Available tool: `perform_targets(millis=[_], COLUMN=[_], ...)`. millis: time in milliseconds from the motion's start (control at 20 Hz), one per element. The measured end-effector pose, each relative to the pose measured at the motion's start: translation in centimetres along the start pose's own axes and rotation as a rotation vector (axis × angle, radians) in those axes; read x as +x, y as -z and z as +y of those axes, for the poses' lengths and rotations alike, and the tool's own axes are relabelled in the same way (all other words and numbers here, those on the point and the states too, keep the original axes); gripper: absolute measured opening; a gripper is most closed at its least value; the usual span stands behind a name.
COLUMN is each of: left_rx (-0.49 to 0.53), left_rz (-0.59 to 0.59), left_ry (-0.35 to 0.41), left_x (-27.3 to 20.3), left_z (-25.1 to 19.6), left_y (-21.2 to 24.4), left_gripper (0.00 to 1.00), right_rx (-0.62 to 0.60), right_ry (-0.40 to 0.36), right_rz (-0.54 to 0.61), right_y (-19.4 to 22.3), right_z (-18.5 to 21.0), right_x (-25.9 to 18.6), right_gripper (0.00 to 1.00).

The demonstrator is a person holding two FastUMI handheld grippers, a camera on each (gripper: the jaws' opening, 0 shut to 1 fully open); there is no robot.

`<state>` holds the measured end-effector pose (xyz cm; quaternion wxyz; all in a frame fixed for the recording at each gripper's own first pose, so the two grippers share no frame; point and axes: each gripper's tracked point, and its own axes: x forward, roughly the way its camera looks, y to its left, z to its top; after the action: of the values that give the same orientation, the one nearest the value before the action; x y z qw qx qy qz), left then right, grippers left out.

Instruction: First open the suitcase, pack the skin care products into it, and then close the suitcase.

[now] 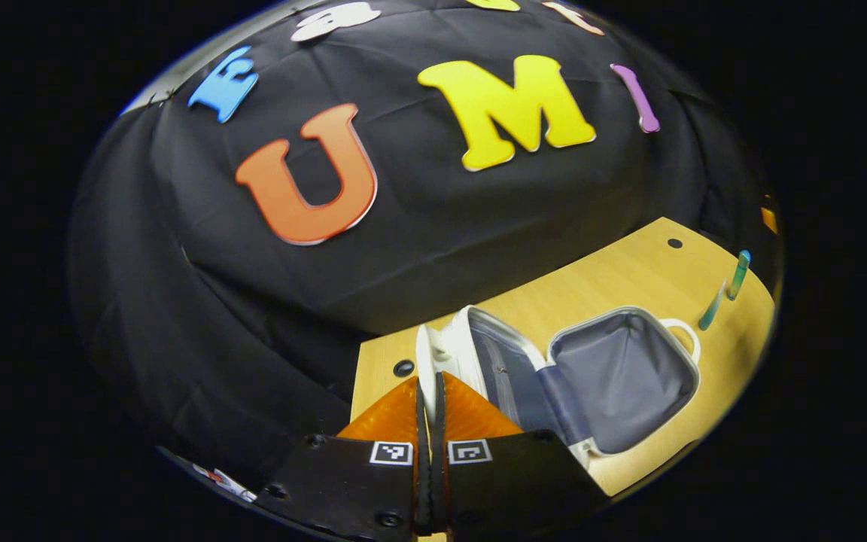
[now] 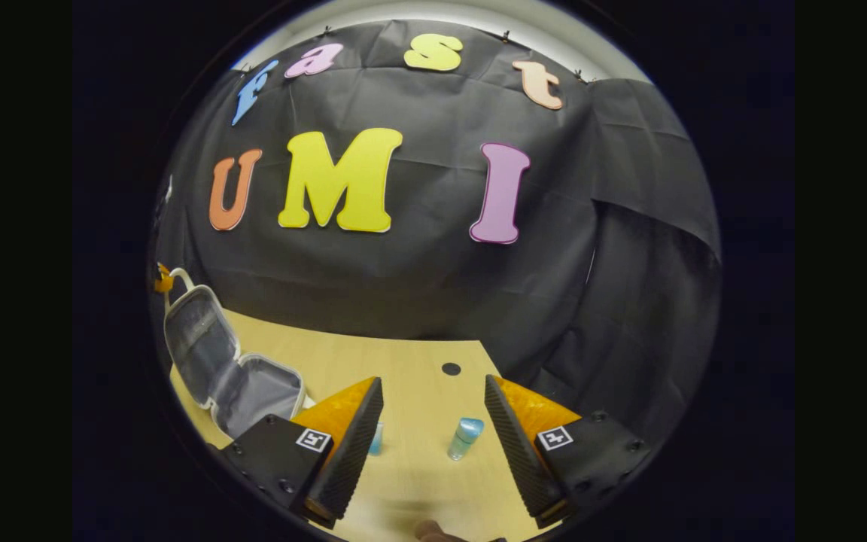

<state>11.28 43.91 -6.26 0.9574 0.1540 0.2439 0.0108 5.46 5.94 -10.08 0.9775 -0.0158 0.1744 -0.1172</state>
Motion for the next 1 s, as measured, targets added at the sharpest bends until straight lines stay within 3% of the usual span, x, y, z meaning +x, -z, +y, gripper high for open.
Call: perform_targets(millis=[200,600,700,800,900,950,1000], left_rx=[-0.104,-0.246,-0.292,-0.331,-0.341,-0.357,-0.370], left_rz=[0.064,0.261,0.280,0.260,0.260,0.247,0.222], left_ry=[0.042,0.098,0.125,0.139,0.144,0.141,0.147], left_x=[3.8,9.1,9.8,10.2,9.8,9.4,8.8], left_z=[3.3,3.1,2.6,2.8,3.3,3.4,3.1], left_y=[6.7,17.7,19.4,19.8,19.8,19.2,17.9], left_gripper=[0.03,0.05,0.11,0.07,0.11,0.27,0.33], right_rx=[-0.028,-0.070,-0.076,-0.083,-0.084,-0.081,-0.086], right_ry=[0.020,0.051,0.057,0.062,0.068,0.067,0.063], right_rz=[0.029,0.125,0.135,0.141,0.142,0.136,0.128], right_y=[0.8,3.3,3.6,3.8,3.9,3.8,3.8], right_z=[0.9,0.7,0.3,0.0,-0.5,-0.8,-0.9], right_x=[-0.4,-0.5,-0.4,-0.3,-0.3,-0.3,-0.4], right_gripper=[0.81,0.81,0.81,0.81,0.81,0.81,0.81])
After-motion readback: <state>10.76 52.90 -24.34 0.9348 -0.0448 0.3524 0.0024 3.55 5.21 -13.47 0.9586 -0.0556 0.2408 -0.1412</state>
